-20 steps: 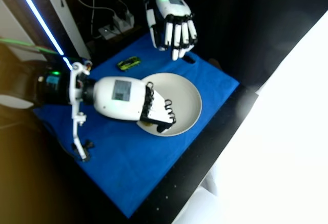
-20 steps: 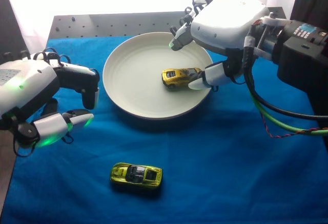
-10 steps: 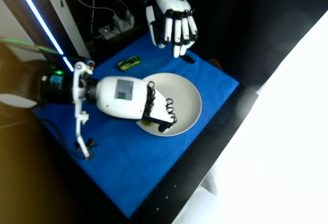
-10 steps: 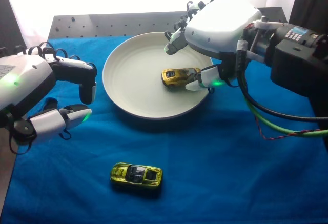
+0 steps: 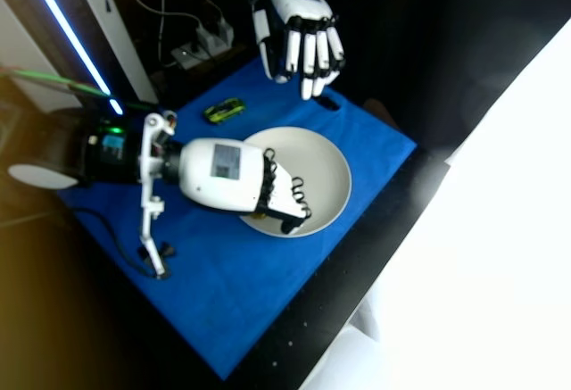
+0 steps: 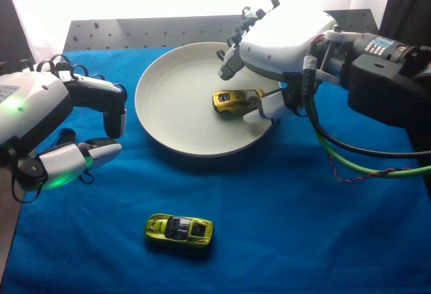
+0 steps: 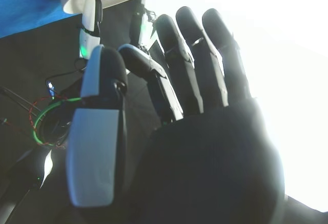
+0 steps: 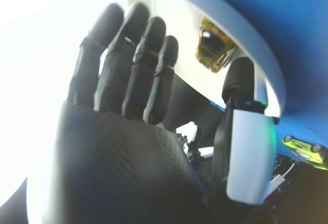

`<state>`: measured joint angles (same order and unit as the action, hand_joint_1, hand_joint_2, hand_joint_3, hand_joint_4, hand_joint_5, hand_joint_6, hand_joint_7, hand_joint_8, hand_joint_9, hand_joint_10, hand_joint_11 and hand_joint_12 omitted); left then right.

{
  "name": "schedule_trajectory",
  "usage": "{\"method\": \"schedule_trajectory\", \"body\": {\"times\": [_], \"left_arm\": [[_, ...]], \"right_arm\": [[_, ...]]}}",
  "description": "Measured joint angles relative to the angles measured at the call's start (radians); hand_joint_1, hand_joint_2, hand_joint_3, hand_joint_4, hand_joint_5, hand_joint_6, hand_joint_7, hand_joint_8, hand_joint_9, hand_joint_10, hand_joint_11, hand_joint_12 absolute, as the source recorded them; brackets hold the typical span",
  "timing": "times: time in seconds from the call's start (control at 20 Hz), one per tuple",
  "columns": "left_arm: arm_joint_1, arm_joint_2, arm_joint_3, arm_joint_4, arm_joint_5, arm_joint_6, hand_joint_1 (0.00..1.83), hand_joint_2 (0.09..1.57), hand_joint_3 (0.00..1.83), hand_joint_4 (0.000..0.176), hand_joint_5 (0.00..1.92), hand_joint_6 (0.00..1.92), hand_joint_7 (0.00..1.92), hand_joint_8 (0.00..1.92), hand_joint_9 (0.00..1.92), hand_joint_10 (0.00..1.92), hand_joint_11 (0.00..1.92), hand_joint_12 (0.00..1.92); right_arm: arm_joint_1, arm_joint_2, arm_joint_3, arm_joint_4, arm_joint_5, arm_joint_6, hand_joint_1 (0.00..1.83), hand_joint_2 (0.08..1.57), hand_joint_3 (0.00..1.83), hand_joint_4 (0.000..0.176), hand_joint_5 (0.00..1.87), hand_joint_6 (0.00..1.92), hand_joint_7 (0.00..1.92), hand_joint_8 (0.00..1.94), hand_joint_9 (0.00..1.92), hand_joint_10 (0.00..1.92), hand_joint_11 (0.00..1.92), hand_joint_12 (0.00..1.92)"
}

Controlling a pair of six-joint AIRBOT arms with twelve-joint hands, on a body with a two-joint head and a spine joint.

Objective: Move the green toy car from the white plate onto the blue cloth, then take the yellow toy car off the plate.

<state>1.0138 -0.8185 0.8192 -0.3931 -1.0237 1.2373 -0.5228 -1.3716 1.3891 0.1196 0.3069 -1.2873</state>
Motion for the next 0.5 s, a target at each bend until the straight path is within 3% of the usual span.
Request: {"method": "schedule_trajectory", "body": {"times": [0.2, 0.5], "left_arm": [[0.000, 0.000, -0.002, 0.000, -0.004, 0.000, 0.91, 1.22, 0.00, 0.176, 0.76, 1.30, 0.80, 0.01, 0.51, 0.74, 0.22, 1.49], [0.000, 0.000, -0.002, 0.000, -0.006, 0.000, 0.91, 1.21, 0.00, 0.176, 0.77, 1.29, 0.81, 0.02, 0.49, 0.77, 0.23, 1.49]], "right_arm": [[0.000, -0.005, 0.004, 0.000, -0.006, 0.000, 0.96, 1.02, 0.00, 0.000, 0.76, 0.01, 0.70, 0.00, 0.59, 0.22, 0.09, 1.52], [0.000, -0.005, 0.006, 0.000, -0.008, 0.000, 0.97, 1.02, 0.00, 0.000, 0.81, 0.02, 0.86, 0.02, 0.71, 0.45, 0.30, 1.54]]}}
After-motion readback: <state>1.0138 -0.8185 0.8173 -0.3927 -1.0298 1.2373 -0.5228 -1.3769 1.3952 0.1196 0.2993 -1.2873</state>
